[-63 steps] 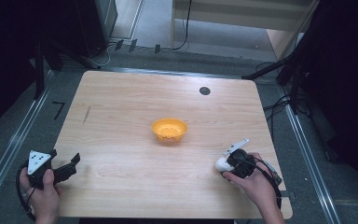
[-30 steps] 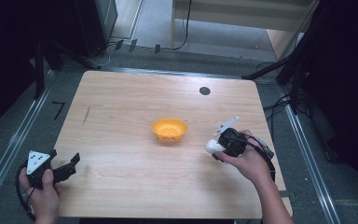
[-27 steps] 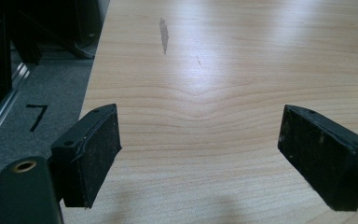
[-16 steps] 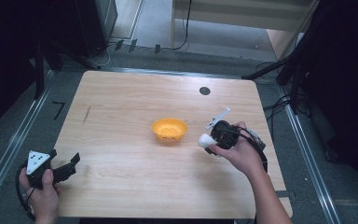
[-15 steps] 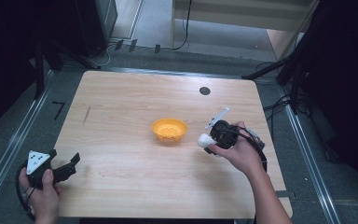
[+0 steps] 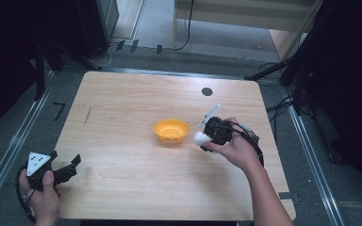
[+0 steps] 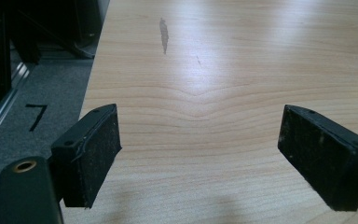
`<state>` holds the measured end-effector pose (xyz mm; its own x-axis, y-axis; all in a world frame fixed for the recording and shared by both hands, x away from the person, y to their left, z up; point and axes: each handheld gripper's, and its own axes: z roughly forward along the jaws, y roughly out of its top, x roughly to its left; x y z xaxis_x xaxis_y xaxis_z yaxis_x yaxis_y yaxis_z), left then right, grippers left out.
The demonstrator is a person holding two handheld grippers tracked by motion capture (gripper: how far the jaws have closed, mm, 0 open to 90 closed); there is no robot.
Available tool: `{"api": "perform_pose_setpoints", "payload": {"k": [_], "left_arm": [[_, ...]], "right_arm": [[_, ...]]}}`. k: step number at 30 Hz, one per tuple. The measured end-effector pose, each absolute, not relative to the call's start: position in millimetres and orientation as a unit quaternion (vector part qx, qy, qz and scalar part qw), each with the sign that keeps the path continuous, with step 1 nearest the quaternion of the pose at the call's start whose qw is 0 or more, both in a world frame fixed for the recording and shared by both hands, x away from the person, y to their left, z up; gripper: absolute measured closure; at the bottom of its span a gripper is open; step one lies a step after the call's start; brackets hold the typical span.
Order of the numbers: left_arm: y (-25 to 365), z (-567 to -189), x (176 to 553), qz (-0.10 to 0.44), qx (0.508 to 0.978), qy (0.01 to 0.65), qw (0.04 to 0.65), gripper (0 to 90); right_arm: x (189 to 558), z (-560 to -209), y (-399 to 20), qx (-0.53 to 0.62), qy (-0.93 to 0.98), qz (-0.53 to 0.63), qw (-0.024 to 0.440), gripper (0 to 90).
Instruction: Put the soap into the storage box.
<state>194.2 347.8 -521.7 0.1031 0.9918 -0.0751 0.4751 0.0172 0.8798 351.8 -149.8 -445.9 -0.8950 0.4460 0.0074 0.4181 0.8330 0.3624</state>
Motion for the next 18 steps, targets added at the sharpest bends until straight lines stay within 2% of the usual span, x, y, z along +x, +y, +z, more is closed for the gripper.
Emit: {"api": "perform_pose_setpoints", "payload": {"k": [18], "left_arm": [[348.2, -521.4, 194.1, 0.32, 0.624, 0.588, 0.404, 13.3]], "right_arm": [[363.3, -432.4, -115.8, 0.172, 0.966, 0.185, 0.046, 51.6]]}}
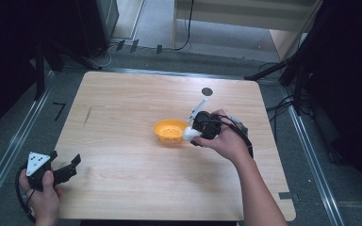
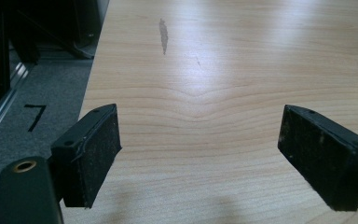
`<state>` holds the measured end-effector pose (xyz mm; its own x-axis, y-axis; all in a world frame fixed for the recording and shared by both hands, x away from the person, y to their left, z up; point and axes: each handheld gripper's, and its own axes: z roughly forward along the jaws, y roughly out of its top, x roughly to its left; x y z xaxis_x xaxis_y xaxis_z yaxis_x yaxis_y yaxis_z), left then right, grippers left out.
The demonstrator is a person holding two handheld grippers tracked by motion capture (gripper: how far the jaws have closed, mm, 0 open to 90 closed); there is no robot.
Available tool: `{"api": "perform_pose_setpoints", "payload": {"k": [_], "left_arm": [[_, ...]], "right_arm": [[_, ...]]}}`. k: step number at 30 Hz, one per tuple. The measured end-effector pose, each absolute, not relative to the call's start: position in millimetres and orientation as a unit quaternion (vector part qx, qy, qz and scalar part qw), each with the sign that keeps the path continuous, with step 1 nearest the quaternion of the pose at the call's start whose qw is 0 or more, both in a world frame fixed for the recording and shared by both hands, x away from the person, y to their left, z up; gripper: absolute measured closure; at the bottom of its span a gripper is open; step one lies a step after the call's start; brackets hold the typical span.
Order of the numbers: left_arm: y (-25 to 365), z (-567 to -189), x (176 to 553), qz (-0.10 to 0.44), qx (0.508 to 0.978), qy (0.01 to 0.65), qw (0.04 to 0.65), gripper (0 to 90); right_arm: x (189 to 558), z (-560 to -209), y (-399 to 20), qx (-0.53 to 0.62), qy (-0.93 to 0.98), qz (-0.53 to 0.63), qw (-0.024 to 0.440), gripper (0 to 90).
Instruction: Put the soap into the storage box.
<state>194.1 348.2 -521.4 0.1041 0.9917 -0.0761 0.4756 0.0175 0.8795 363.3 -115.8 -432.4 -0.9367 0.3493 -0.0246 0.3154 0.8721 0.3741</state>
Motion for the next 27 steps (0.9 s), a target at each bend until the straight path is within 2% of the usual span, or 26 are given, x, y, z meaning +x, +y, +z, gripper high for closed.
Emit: {"api": "perform_pose_setpoints", "payload": {"k": [27], "left_arm": [[348.6, -521.5, 194.1, 0.319, 0.623, 0.588, 0.406, 13.3]], "right_arm": [[388.7, -421.7, -73.2, 0.092, 0.977, 0.181, 0.062, 51.5]]}}
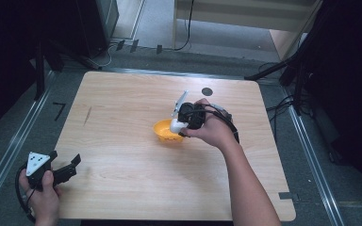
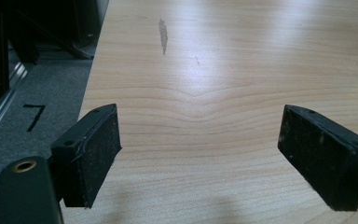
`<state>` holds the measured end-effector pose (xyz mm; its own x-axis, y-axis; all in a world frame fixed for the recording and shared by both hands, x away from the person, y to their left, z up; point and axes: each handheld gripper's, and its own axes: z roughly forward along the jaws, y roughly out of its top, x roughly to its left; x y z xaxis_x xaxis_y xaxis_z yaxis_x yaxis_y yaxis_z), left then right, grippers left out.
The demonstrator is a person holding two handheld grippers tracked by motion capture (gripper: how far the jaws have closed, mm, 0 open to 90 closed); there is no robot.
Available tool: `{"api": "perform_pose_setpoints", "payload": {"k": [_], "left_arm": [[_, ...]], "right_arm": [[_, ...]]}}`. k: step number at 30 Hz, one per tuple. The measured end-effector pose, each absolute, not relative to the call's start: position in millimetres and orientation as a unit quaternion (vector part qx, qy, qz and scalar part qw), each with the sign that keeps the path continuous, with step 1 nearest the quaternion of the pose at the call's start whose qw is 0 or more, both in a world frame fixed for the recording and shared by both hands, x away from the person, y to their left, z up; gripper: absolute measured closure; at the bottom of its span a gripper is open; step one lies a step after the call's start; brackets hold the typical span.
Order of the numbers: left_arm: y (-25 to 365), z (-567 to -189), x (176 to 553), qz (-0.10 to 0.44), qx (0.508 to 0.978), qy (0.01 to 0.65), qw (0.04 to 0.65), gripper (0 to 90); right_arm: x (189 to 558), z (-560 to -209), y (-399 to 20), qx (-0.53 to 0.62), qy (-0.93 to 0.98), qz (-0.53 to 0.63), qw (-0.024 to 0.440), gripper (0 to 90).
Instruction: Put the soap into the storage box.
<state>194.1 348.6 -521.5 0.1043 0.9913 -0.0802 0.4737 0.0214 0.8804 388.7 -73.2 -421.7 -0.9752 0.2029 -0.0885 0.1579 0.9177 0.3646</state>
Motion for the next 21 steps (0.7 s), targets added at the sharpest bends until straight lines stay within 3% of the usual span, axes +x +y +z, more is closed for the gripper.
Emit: {"api": "perform_pose_setpoints", "payload": {"k": [21], "left_arm": [[349.4, -521.6, 194.0, 0.319, 0.621, 0.587, 0.41, 13.3]], "right_arm": [[402.3, -418.3, -47.5, 0.027, 0.981, 0.177, 0.072, 51.4]]}}
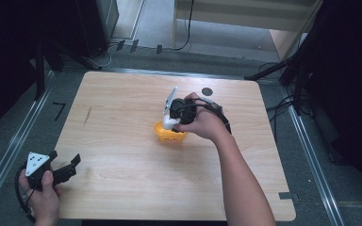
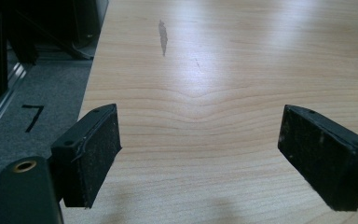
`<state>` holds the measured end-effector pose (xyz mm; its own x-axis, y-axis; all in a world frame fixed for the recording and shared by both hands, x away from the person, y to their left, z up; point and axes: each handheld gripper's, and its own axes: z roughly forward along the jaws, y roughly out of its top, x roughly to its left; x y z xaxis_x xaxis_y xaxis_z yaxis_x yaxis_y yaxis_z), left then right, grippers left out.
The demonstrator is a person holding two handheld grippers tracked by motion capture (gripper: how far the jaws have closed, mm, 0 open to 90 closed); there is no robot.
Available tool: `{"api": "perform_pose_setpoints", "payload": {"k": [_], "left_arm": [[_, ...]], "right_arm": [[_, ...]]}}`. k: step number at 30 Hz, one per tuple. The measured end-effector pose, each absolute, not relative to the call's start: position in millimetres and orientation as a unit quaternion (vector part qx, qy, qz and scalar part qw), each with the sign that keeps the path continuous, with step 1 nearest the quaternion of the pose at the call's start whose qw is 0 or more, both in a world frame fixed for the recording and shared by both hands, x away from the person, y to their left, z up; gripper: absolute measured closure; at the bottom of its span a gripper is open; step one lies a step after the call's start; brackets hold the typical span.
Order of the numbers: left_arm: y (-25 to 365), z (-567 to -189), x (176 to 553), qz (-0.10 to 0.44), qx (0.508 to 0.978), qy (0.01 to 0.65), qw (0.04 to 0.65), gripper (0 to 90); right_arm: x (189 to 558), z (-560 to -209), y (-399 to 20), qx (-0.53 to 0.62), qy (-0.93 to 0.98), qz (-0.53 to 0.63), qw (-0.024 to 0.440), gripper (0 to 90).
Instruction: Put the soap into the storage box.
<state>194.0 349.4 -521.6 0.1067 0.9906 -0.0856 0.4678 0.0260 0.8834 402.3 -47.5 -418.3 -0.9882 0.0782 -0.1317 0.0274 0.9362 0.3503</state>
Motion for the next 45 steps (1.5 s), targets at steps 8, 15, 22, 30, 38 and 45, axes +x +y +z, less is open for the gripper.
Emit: {"api": "perform_pose_setpoints", "payload": {"k": [8, 15, 22, 30, 38, 45], "left_arm": [[349.5, -521.7, 194.1, 0.318, 0.619, 0.588, 0.411, 13.3], [350.1, -521.5, 194.0, 0.316, 0.619, 0.589, 0.412, 13.3], [350.1, -521.6, 193.9, 0.316, 0.618, 0.589, 0.413, 13.3], [350.0, -521.6, 194.0, 0.316, 0.618, 0.59, 0.412, 13.3], [350.1, -521.6, 194.1, 0.316, 0.618, 0.59, 0.412, 13.3], [351.0, -521.8, 194.2, 0.313, 0.614, 0.593, 0.417, 13.3]], "right_arm": [[406.8, -428.8, -36.0, 0.01, 0.984, 0.163, 0.071, 51.4], [413.3, -438.7, -32.4, 0.003, 0.985, 0.155, 0.069, 51.4], [415.1, -446.5, -28.0, 0.003, 0.988, 0.143, 0.065, 51.4], [416.9, -450.3, -27.4, 0.002, 0.988, 0.139, 0.064, 51.4], [419.9, -457.5, -25.0, 0.0, 0.989, 0.137, 0.058, 51.3], [420.1, -455.6, -25.9, 0.004, 0.987, 0.153, 0.056, 46.8]]}}
